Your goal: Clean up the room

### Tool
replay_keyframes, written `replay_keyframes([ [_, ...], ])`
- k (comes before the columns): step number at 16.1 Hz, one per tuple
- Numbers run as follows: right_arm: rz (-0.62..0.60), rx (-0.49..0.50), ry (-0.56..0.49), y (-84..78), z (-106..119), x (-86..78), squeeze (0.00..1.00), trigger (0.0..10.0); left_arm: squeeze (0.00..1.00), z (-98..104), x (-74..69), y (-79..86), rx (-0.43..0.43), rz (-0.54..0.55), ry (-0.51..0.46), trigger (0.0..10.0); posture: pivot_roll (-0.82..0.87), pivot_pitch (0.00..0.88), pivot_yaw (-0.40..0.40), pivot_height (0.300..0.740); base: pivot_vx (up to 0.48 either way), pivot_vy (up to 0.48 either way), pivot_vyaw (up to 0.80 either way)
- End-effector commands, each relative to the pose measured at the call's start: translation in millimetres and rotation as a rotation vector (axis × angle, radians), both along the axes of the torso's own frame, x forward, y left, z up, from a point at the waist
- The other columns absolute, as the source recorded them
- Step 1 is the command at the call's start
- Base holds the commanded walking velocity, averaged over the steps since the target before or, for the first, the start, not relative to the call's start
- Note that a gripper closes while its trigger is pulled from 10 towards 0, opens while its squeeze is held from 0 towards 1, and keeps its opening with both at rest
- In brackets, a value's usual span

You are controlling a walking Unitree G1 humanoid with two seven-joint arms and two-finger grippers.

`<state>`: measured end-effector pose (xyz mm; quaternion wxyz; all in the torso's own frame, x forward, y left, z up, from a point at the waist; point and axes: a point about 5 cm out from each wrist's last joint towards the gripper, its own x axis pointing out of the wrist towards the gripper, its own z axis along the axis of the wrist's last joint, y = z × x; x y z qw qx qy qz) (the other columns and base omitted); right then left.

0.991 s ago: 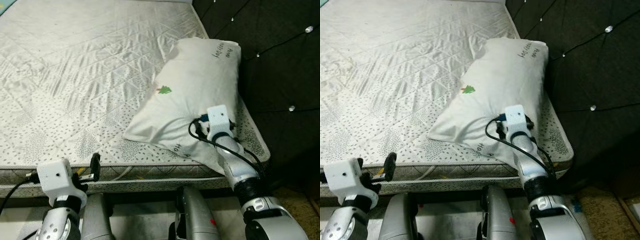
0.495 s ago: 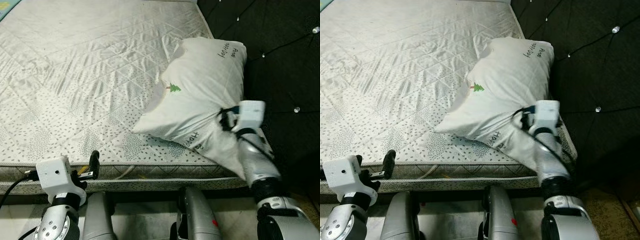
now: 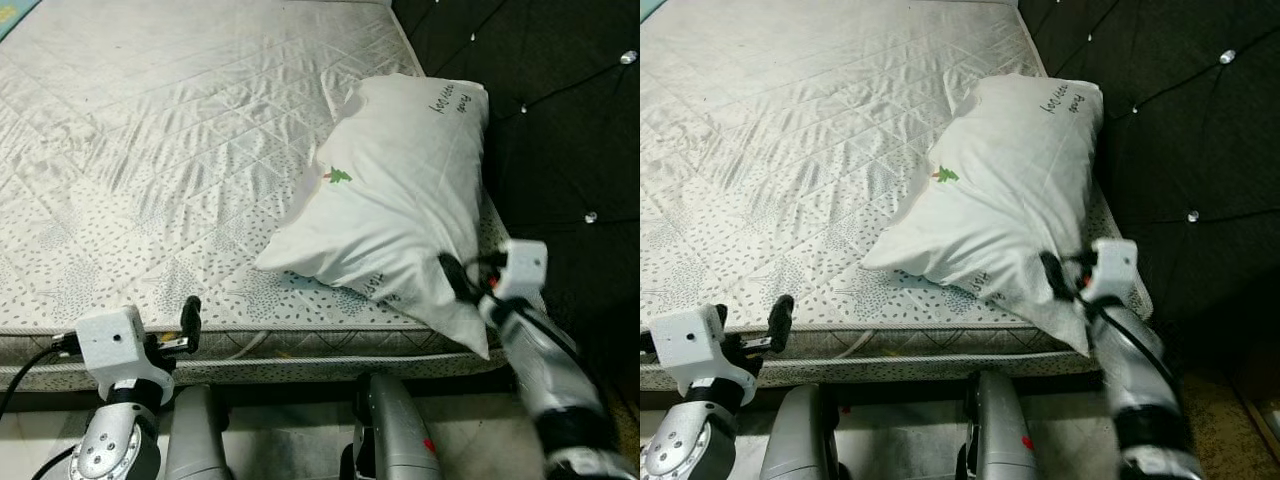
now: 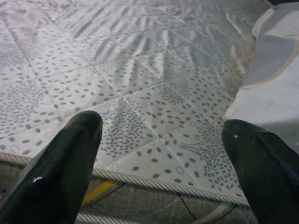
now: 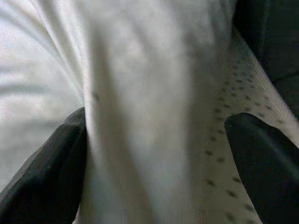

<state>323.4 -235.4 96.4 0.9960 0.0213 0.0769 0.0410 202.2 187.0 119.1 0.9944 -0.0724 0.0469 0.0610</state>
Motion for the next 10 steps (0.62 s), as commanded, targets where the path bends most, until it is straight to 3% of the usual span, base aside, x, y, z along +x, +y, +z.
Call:
replay_keyframes([
  [1, -0.041, -0.070, -0.042, -9.3, 7.0, 0.4, 0.00, 10.0, 0.00, -2.1, 0.4, -0.8, -0.001, -0.006, 0.011, 10.0, -0.01, 0.137, -0.064, 0.551, 0.000, 0.000, 0.00],
  [2, -0.143, -0.153, -0.109, -22.8, 19.6, 3.5, 0.00, 10.0, 0.00, -2.1, 1.1, -0.4, -0.001, -0.007, 0.011, 10.0, 0.00, 0.135, -0.061, 0.551, 0.000, 0.000, 0.00],
  [5, -0.158, -0.133, -0.040, -26.4, 12.8, 3.6, 0.00, 10.0, 0.00, -1.6, 2.2, 1.0, 0.004, -0.009, 0.008, 10.0, 0.00, 0.130, -0.060, 0.551, 0.000, 0.000, 0.00],
  [6, -0.066, -0.056, 0.041, -15.7, -3.7, -3.2, 0.00, 10.0, 0.00, -1.5, 1.9, 2.8, 0.009, -0.007, 0.007, 10.0, 0.00, 0.129, -0.060, 0.551, 0.000, 0.000, 0.00],
  [7, -0.055, -0.040, 0.048, -14.2, -5.3, -4.1, 0.00, 10.0, 0.00, -1.5, 1.9, 3.0, 0.009, -0.007, 0.007, 10.0, 0.00, 0.129, -0.060, 0.551, 0.000, 0.000, 0.00],
  [8, 0.047, 0.023, 0.105, -4.2, -16.5, -11.8, 0.00, 10.0, 0.00, -1.9, 1.8, 2.7, 0.009, -0.008, 0.009, 10.0, 0.00, 0.129, -0.058, 0.551, 0.000, 0.000, 0.00],
  [10, 0.146, 0.104, 0.129, 4.6, -19.0, -18.7, 0.00, 10.0, 0.00, -2.9, 2.3, 1.6, 0.006, -0.014, 0.012, 10.0, -0.01, 0.128, -0.055, 0.551, 0.000, 0.000, 0.00],
])
